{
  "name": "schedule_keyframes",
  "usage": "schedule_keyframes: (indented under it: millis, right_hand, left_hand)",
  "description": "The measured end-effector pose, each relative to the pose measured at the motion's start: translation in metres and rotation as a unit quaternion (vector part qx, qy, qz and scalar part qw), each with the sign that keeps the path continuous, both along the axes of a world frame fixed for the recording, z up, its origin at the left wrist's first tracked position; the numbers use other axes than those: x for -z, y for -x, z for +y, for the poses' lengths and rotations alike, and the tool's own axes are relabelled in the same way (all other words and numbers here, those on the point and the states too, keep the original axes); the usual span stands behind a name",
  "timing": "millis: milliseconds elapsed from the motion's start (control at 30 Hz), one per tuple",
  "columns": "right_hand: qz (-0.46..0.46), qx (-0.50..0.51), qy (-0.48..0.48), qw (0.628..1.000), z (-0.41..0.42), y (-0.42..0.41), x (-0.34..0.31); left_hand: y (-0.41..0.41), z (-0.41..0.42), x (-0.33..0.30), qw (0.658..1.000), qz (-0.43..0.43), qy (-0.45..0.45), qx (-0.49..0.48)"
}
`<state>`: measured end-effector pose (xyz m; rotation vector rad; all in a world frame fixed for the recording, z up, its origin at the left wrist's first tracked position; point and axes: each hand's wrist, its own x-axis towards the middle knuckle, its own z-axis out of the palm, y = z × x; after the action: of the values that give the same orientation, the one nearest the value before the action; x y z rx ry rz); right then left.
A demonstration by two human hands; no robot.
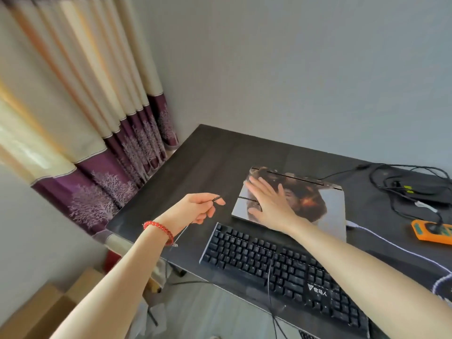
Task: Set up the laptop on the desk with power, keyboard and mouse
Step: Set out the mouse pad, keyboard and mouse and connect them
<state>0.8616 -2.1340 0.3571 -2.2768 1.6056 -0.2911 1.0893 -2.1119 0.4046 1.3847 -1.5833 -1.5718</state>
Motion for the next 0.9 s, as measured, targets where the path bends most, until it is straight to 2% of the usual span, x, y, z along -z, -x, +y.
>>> schedule_keyframes:
  millis: [100, 167, 267, 400, 467, 533, 633, 700, 800, 900]
  right_hand:
    - [-0.052, -0.002, -0.119, 0.992, -0.003, -0.035, 0.012]
    - [-0.102, 0.007, -0.17, 0.98, -0.002, -0.055, 0.026]
    - [-0.175, 0.051, -0.132, 0.974, -0.011, -0.079, 0.037]
    - [-0.264, 0.098, -0.124, 0.951, -0.032, -0.124, 0.028]
    - [-0.262, 0.103, -0.127, 0.951, -0.042, -0.141, 0.023]
    - [-0.237, 0.086, -0.118, 0.96, -0.05, -0.154, 0.019]
    - [-0.197, 0.054, -0.08, 0.976, -0.057, -0.167, 0.014]
    - [-0.196, 0.056, -0.048, 0.978, -0.062, -0.168, 0.012]
    - [-0.194, 0.098, 0.0, 0.976, -0.075, -0.155, 0.017]
    - [-0.178, 0.149, 0.029, 0.972, -0.084, -0.13, 0.033]
  left_hand:
    - [-0.036, -0.004, 0.009, 0.996, -0.016, 0.051, -0.066]
    - [-0.069, -0.017, 0.019, 0.982, -0.069, 0.108, -0.142]
    - [-0.12, -0.039, 0.039, 0.948, -0.174, 0.185, -0.194]
    - [-0.173, -0.067, 0.054, 0.921, -0.235, 0.178, -0.254]
    - [-0.184, -0.08, 0.059, 0.917, -0.301, 0.156, -0.211]
    - [-0.18, -0.09, 0.061, 0.916, -0.346, 0.165, -0.121]
    - [-0.148, -0.101, 0.066, 0.922, -0.317, 0.22, -0.013]
    - [-0.121, -0.105, 0.072, 0.939, -0.262, 0.221, 0.034]
    - [-0.092, -0.116, 0.078, 0.971, -0.143, 0.188, 0.04]
    - [-0.076, -0.134, 0.09, 0.974, -0.132, 0.185, 0.011]
